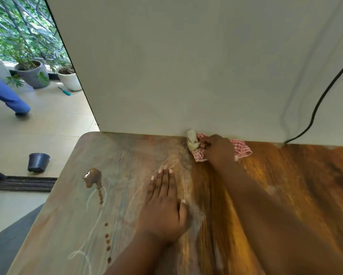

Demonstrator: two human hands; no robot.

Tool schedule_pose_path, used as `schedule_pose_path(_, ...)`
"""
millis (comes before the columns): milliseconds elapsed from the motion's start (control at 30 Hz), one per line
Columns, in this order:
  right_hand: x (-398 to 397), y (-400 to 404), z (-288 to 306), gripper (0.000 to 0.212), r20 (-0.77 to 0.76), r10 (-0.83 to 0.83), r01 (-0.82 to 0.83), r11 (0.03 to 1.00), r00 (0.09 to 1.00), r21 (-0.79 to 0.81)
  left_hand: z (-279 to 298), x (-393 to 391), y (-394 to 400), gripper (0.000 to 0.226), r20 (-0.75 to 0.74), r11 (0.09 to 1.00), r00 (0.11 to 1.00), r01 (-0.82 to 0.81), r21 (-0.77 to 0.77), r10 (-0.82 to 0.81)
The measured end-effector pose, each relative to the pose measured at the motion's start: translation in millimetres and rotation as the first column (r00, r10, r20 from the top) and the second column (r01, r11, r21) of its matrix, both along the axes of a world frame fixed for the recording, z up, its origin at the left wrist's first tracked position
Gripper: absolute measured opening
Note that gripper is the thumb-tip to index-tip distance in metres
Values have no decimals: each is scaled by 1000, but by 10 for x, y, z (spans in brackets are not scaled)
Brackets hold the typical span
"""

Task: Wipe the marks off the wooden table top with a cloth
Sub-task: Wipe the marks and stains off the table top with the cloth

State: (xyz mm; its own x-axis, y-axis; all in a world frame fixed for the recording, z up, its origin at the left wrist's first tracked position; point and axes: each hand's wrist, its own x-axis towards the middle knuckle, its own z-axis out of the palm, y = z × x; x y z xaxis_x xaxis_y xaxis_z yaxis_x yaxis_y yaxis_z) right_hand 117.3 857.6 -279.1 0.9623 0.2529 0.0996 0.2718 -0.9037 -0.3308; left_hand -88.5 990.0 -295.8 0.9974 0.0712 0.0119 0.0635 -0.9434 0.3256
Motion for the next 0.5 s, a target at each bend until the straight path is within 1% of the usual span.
schedule_pose_path(67,-5,288,-17,32,45,-44,44,999,998,-1,0,12,7,78,-4,1000,1000,-5,2,5)
schedule_pose_path(100,-45,375,-16,33,56,-23,22,1000,998,16,4,19,9,78,3,1000,1000,-6,11,6)
schedule_pose_path(133,-99,397,-22,33,48,34,-36,999,998,39,12,14,6,78,10,1000,1000,-5,17,5)
schedule_pose_path(167,-152,355,-33,34,39,135,-138,989,990,59,19,11,1,79,17,1000,1000,-9,15,9)
schedule_pose_path(233,-256,180,-37,34,-1,366,-365,929,931,66,31,5,-5,80,28,1000,999,-17,11,16)
schedule_pose_path(267,-282,71,-23,34,-30,432,-429,900,901,83,36,3,-6,80,30,1000,999,-12,7,12)
schedule_pose_path(300,-279,-21,4,32,-60,441,-434,895,896,102,35,3,-6,80,35,1000,999,-9,-1,9)
schedule_pose_path(333,-240,-82,26,32,-83,390,-381,919,917,100,29,3,-4,80,41,1000,999,-9,-9,9)
schedule_pose_path(367,-181,-83,44,32,-85,296,-291,954,951,70,23,4,-3,80,47,1000,999,-5,-14,6)
schedule_pose_path(433,-83,137,33,32,-38,107,-108,993,994,-47,15,-1,9,80,48,1000,999,5,-21,-4)
schedule_pose_path(467,-83,331,21,32,-1,61,-61,996,998,-72,10,0,10,79,46,1000,999,3,-27,-2)
schedule_pose_path(500,-115,548,20,31,19,48,-47,997,999,-65,8,4,9,79,46,1000,999,-6,-30,7)
